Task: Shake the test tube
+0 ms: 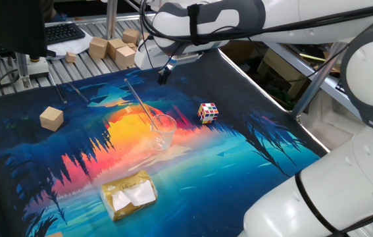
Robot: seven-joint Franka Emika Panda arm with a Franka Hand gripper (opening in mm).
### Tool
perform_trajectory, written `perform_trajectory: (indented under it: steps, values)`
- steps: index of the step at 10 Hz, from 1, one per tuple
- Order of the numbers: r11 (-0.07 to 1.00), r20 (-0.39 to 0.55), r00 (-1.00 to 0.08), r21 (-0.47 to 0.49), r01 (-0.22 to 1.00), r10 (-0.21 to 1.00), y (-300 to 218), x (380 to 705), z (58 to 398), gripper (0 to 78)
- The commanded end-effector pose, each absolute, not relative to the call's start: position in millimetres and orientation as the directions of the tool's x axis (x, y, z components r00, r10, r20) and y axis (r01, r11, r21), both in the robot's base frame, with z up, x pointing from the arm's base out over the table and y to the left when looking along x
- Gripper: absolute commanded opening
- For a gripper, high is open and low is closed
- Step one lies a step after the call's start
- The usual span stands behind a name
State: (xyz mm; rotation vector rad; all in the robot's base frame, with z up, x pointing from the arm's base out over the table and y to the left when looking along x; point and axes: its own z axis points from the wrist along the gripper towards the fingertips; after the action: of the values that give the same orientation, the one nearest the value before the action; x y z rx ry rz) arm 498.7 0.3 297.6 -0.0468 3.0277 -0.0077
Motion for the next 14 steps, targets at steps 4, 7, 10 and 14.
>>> perform_trajectory:
  steps: [4,7,10,14]
  values:
    - [1.0,-0.107,-0.994,-0.002,-0.025,-0.025,1,499,300,0.0]
    - [0.999,-0.108,-0.994,0.027,-0.022,-0.019,1,500,302,0.0]
    - [0.999,-0.096,-0.995,0.035,-0.019,-0.016,2,500,306,0.0]
    - [1.0,-0.061,-0.998,0.006,0.017,0.018,13,499,324,0.0]
